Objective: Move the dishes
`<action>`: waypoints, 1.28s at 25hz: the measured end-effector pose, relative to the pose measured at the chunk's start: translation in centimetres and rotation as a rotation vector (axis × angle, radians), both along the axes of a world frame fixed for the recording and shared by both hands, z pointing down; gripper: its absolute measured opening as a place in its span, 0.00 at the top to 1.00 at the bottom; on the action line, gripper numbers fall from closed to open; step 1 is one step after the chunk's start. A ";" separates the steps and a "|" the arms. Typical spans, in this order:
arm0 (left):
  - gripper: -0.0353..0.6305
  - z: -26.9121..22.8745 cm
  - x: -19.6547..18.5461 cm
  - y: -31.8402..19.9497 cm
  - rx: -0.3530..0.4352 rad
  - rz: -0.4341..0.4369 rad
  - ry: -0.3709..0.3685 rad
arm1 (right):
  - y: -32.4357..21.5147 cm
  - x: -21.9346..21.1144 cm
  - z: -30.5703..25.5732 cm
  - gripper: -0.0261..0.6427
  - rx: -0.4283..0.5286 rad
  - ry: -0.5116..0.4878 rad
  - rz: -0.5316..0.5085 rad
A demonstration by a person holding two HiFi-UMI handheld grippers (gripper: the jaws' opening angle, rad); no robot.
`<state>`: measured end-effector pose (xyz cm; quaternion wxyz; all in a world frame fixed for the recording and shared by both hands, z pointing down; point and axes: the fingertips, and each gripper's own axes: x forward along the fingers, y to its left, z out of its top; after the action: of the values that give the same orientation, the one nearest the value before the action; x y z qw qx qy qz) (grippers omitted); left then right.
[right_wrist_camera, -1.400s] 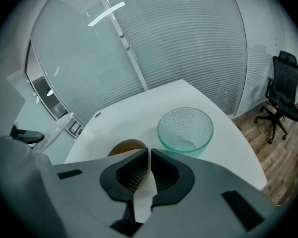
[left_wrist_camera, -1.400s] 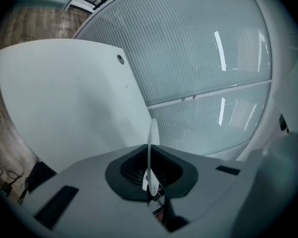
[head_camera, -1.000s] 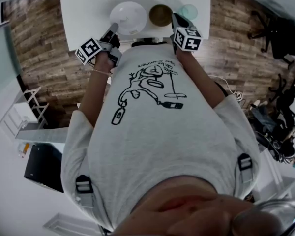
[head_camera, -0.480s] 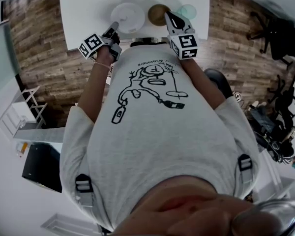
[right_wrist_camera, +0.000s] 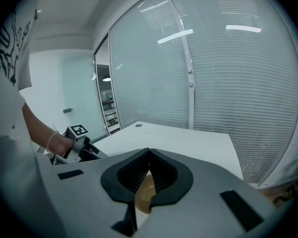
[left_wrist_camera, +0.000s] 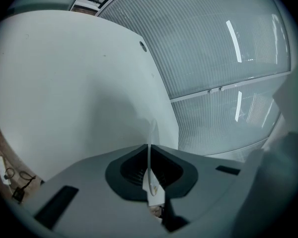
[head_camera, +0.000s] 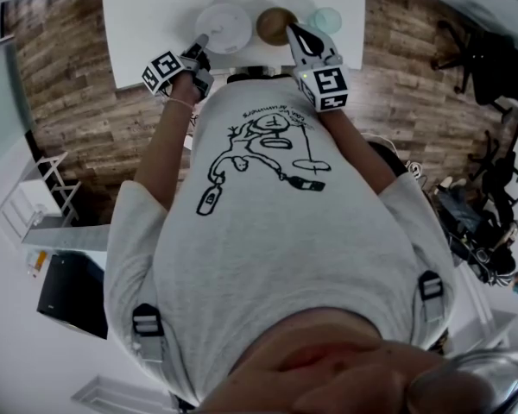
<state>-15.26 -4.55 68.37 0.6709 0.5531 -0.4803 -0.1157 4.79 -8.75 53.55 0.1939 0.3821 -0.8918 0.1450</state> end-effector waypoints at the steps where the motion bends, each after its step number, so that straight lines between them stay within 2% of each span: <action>1: 0.93 0.3 -0.1 -0.1 -0.004 -0.003 -0.001 | 0.0 0.0 0.0 0.91 -0.002 -0.001 0.000; 14: 0.93 2.2 -0.4 -0.2 -0.017 0.004 -0.034 | 0.5 0.2 0.2 0.91 -0.018 -0.013 -0.003; 24: 0.90 3.4 -1.0 0.1 -0.040 0.085 -0.193 | 1.1 0.1 0.4 0.91 -0.028 -0.024 -0.003; 32: 0.86 4.5 -1.4 0.3 -0.074 0.092 -0.300 | 1.0 0.2 0.6 0.91 -0.036 -0.026 -0.005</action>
<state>-16.70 -4.29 72.86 0.6162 0.5605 -0.5531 0.0168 5.02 -7.71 54.13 0.1897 0.3742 -0.8925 0.1655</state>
